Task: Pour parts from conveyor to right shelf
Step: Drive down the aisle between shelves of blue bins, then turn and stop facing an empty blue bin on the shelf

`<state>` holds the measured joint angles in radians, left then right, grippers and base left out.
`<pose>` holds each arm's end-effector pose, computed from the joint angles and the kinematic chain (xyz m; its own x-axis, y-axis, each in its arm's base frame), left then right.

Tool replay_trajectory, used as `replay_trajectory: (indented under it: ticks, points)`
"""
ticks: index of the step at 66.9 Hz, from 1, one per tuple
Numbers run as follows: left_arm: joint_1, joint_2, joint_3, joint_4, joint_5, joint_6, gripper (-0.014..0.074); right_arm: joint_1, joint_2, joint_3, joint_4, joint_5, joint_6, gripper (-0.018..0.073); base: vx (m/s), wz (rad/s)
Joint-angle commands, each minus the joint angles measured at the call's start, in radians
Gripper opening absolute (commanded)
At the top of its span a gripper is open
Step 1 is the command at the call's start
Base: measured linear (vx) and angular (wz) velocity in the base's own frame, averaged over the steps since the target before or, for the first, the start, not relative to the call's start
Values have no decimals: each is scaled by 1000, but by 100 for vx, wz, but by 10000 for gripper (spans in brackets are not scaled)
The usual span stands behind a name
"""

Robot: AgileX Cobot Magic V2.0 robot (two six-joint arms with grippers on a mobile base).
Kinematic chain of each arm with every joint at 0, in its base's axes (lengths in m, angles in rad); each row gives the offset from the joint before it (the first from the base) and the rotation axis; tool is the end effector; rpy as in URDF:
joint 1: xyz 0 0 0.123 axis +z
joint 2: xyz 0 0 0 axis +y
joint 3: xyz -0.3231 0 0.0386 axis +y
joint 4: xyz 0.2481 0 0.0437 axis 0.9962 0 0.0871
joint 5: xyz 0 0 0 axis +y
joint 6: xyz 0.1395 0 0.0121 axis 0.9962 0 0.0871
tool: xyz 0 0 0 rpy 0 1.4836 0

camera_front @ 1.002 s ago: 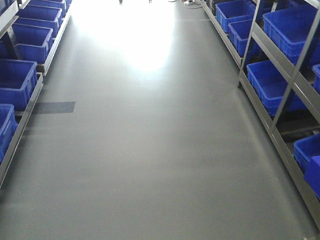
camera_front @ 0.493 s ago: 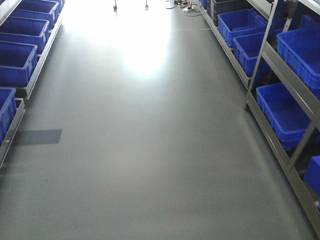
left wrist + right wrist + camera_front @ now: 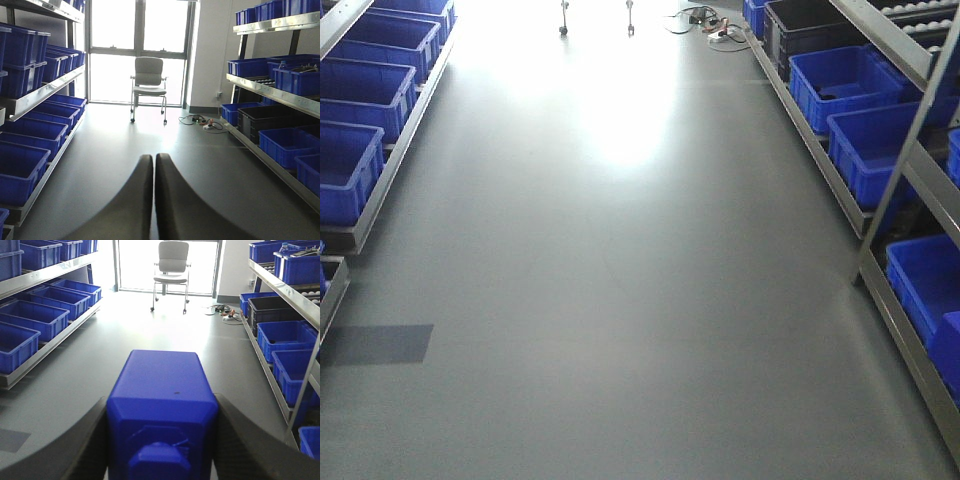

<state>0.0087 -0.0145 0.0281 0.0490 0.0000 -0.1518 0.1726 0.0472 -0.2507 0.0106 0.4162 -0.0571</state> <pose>0.0647 0.0006 0.2074 0.0740 -0.1020 -0.9920 -0.0011 0.9947 -0.1023 0.0513 0.0095 0.2521 -0.1148 -0.0681 -0.9910 -0.1816 0.9823 -0.0465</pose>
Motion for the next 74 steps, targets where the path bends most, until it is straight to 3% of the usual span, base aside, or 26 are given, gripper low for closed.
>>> replay_trajectory:
  ticks: [1,38,74]
  points:
    - [-2,-11,27,-9,-79,-7,-6,1,12,-28,-4,-84,-8,-1,59,3]
    - [-2,-11,27,-9,-79,-7,-6,1,9,-28,-4,-84,-8,-1,52,16]
    - [-2,-11,27,-9,-79,-7,-6,1,9,-28,-4,-84,-8,-1,34,95]
